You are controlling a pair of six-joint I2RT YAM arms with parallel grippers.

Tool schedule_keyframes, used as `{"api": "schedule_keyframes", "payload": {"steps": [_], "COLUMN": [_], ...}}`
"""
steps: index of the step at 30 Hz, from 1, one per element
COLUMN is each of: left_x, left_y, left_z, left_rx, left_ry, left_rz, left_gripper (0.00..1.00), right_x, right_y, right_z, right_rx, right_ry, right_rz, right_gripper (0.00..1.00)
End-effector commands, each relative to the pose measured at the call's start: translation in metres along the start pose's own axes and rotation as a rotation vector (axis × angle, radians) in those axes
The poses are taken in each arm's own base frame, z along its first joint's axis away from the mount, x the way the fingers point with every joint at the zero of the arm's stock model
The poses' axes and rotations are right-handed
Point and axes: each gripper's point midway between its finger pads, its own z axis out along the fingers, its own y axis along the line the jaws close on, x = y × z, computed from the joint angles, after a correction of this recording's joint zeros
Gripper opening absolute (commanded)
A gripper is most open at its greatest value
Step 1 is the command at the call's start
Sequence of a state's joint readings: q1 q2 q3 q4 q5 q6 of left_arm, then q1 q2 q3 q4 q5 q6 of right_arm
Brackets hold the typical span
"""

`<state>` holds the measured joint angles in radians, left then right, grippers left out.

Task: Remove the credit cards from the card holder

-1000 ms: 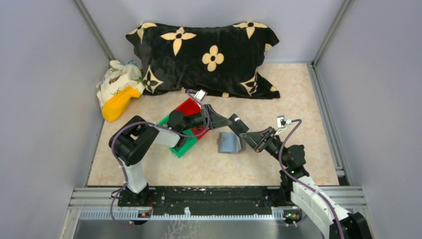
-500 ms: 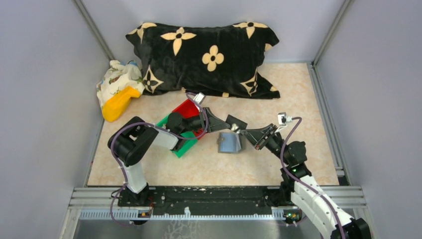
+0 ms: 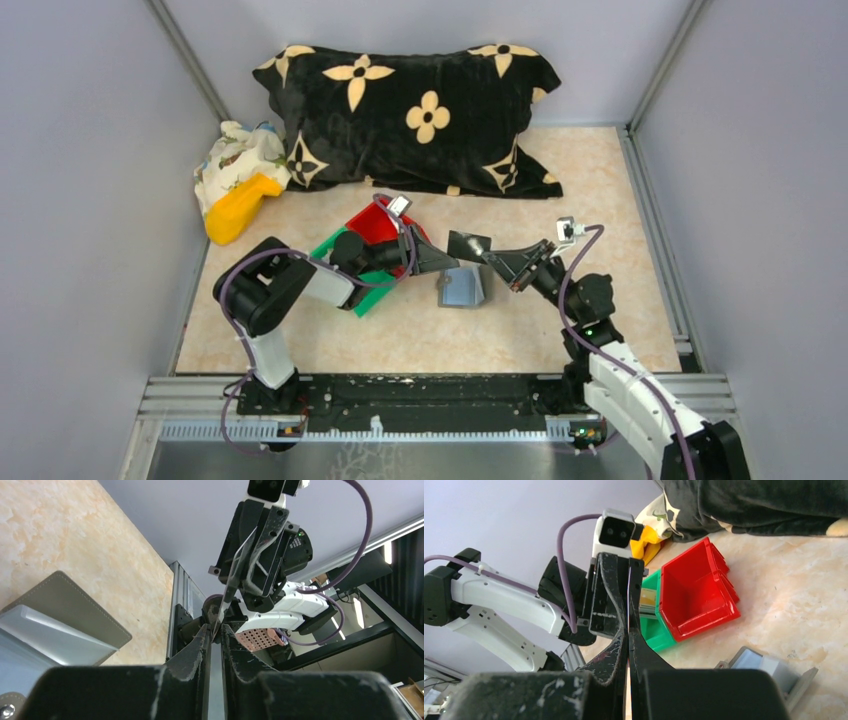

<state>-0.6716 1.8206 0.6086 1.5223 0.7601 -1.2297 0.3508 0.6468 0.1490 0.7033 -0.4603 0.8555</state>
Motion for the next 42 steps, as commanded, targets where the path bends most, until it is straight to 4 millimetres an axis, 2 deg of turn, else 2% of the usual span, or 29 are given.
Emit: {"api": "schedule_keyframes", "payload": {"steps": [1, 6, 10, 13, 18, 21, 23, 24, 27, 29, 32, 35, 38, 40, 41, 42], "left_x": [-0.004, 0.002, 0.002, 0.0, 0.022, 0.025, 0.015, 0.01, -0.027, -0.046, -0.067, -0.084, -0.092, -0.096, -0.099, -0.099], "left_y": [-0.051, -0.048, -0.054, -0.059, -0.076, -0.083, -0.086, -0.08, -0.063, -0.072, -0.078, -0.073, -0.069, -0.07, -0.07, -0.069], "left_z": [-0.008, -0.01, -0.015, -0.022, -0.034, -0.042, -0.043, -0.043, -0.056, -0.068, -0.086, -0.11, -0.136, -0.151, -0.161, -0.166], "left_rx": [0.192, 0.185, 0.193, 0.178, 0.202, 0.165, 0.082, 0.004, -0.31, -0.397, -0.544, -0.686, -0.796, -0.861, -0.903, -0.928], "left_ry": [-0.031, -0.016, -0.011, 0.022, 0.173, 0.184, 0.157, 0.15, 0.028, -0.051, -0.129, -0.249, -0.357, -0.406, -0.438, -0.441], "left_rz": [0.199, 0.189, 0.217, 0.228, 0.289, 0.32, 0.375, 0.397, 0.485, 0.545, 0.561, 0.55, 0.541, 0.536, 0.533, 0.523], "left_gripper": [0.18, 0.19, 0.26, 0.35, 0.37, 0.48, 0.58, 0.64, 0.85, 0.96, 0.99, 0.99, 0.99, 0.99, 0.99, 0.99], "right_x": [-0.039, -0.038, -0.04, -0.05, -0.071, -0.067, -0.06, -0.056, -0.035, -0.022, 0.001, 0.021, 0.04, 0.059, 0.062, 0.065], "right_y": [0.029, 0.028, 0.024, 0.017, 0.02, 0.012, 0.008, 0.007, 0.012, 0.018, 0.027, 0.035, 0.042, 0.04, 0.047, 0.046], "right_z": [0.01, 0.013, 0.019, 0.029, 0.05, 0.066, 0.078, 0.084, 0.104, 0.118, 0.137, 0.155, 0.172, 0.18, 0.188, 0.193], "right_rx": [-0.083, -0.085, -0.049, 0.024, 0.061, 0.069, 0.097, 0.121, 0.161, 0.147, 0.144, 0.144, 0.155, 0.176, 0.169, 0.179], "right_ry": [-0.1, -0.088, -0.061, -0.02, 0.014, 0.08, 0.135, 0.162, 0.262, 0.316, 0.398, 0.467, 0.524, 0.594, 0.608, 0.629], "right_rz": [-0.1, -0.102, -0.119, -0.169, -0.23, -0.216, -0.224, -0.251, -0.309, -0.303, -0.337, -0.377, -0.444, -0.509, -0.534, -0.556], "right_gripper": [0.0, 0.0, 0.0, 0.0, 0.0, 0.0, 0.0, 0.0, 0.0, 0.0, 0.0, 0.0, 0.0, 0.0, 0.0, 0.0]}}
